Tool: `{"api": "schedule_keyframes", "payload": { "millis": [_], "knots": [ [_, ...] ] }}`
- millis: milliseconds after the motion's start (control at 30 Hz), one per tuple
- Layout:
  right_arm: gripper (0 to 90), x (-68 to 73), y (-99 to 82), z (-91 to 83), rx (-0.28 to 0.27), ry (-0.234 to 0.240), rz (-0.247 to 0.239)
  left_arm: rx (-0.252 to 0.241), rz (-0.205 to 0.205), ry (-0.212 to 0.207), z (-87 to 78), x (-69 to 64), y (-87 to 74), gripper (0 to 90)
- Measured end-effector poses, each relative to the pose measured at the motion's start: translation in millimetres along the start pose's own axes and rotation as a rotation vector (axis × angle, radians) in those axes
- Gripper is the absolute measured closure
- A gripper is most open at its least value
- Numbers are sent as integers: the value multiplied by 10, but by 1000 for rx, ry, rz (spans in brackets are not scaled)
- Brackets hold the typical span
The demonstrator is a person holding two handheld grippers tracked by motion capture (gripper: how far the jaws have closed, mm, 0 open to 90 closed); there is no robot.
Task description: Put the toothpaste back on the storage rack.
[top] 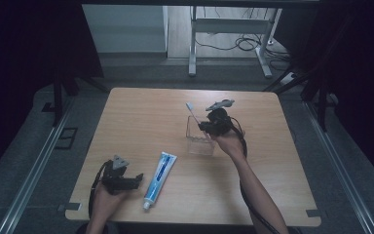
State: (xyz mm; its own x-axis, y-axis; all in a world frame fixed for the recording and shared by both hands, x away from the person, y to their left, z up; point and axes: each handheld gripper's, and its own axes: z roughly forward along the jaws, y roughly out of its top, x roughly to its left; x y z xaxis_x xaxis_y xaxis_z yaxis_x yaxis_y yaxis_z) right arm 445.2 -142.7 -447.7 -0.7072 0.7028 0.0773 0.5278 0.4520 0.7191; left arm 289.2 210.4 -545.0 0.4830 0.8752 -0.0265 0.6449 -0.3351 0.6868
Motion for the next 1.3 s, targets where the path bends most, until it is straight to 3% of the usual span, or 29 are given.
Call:
{"api": "schedule_keyframes", "payload": {
  "millis": [467,867,1300],
  "knots": [
    [819,21,-11,73,51,-1,-5,0,0,1,0,-1,0,130],
    [736,36,1,36,49,3,-8,0,0,1,0,0,0,130],
    [502,164,46,-191,19,38,-54,0,0,0,0,0,0,130]
  ]
}}
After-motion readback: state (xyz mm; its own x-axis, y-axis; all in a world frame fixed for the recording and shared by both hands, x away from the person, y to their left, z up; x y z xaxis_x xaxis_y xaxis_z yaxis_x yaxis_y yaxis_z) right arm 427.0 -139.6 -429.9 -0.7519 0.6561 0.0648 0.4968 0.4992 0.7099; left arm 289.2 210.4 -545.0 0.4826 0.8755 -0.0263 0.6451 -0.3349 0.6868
